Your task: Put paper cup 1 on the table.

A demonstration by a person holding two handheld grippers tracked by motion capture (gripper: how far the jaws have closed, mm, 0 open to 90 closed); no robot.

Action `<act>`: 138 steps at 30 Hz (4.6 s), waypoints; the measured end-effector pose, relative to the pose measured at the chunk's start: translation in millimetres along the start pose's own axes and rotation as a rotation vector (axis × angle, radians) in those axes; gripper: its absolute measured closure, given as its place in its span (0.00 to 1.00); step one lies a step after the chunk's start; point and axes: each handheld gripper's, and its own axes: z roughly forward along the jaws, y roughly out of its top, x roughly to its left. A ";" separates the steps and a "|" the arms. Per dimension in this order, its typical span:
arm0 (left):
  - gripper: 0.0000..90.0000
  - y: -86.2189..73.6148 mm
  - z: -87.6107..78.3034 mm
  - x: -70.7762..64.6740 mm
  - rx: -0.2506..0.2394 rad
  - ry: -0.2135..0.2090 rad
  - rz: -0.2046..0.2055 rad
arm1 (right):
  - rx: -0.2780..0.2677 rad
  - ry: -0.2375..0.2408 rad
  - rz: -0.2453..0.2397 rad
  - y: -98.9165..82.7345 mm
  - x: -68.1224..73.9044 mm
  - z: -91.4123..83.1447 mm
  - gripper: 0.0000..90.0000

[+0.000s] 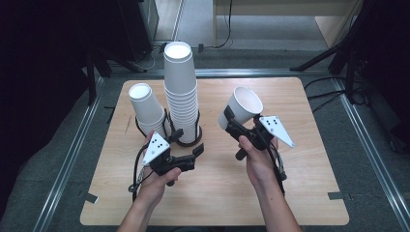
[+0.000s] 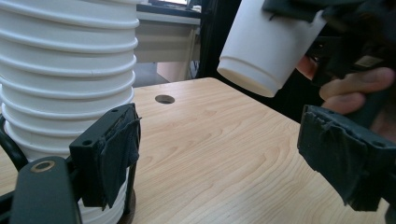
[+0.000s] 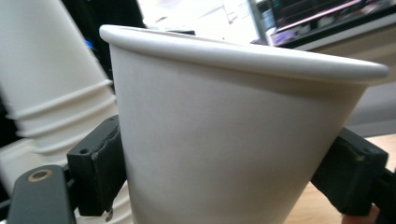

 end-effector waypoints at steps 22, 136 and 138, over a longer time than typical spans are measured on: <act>0.00 3.0 -2.5 12.6 0.105 0.044 -0.052 | 0.031 -0.130 -0.236 -0.7 -39.0 53.8 0.16; 0.00 -1.0 4.3 28.3 0.114 0.045 -0.096 | 0.181 -0.050 -0.310 -1.5 -70.5 38.2 0.00; 0.00 -0.8 4.7 29.2 0.113 0.063 -0.090 | 0.157 -0.014 -0.283 5.6 -64.2 33.3 0.00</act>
